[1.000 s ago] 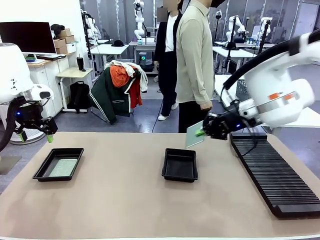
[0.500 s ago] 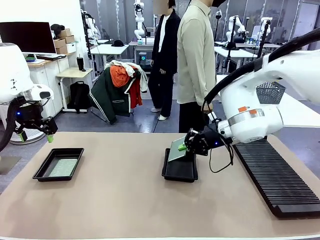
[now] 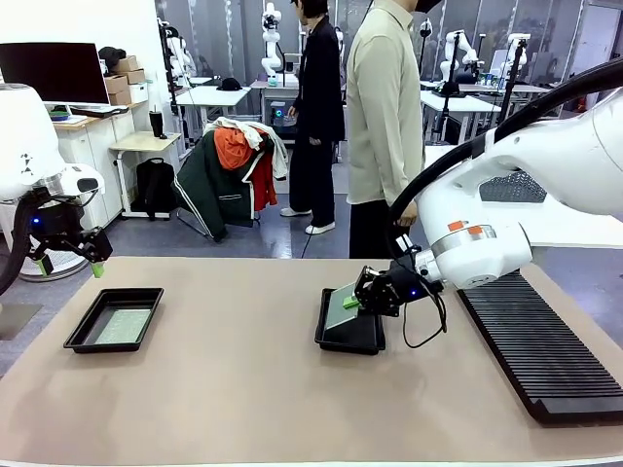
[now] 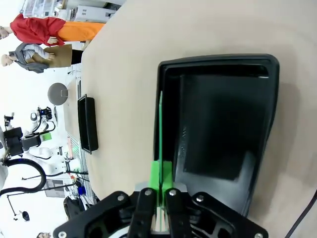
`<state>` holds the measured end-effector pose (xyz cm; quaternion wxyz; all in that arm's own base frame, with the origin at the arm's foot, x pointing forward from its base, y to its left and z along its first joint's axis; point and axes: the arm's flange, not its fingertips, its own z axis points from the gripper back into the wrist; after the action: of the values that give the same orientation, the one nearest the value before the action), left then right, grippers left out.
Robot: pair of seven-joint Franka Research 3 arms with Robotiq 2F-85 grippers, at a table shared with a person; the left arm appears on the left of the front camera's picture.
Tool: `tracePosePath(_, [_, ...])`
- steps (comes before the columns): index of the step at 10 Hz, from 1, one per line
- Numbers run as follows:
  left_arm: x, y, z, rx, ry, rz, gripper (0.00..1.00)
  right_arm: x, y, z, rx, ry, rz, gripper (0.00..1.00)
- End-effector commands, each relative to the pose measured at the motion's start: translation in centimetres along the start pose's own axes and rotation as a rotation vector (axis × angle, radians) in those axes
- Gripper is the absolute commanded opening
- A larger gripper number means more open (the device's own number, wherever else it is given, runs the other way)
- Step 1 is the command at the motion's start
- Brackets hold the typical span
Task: Inspect and transfer BCBs to ESD trays.
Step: Pick up the Blank PCB from the PCB Rack and place it in the right ESD tray.
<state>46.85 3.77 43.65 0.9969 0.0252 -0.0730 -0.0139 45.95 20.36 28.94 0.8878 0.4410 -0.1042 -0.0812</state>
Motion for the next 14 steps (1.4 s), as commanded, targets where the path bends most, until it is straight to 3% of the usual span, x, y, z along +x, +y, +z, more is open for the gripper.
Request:
tracePosePath(1, [-0.1, 0.1, -0.1, -0.002, -0.011, 0.002, 1.00, 0.5, -0.7, -0.4, -0.017, 0.005, 0.007, 0.02])
tracePosePath(7, [-0.1, 0.1, -0.1, -0.002, -0.011, 0.002, 1.00, 1.2, -1.3, -1.5, -0.027, 0.064, -0.018, 0.02])
tracePosePath(14, [-0.1, 0.1, -0.1, -0.002, -0.011, 0.002, 1.00, 0.7, -1.7, -1.3, -0.031, 0.038, 0.002, 0.02])
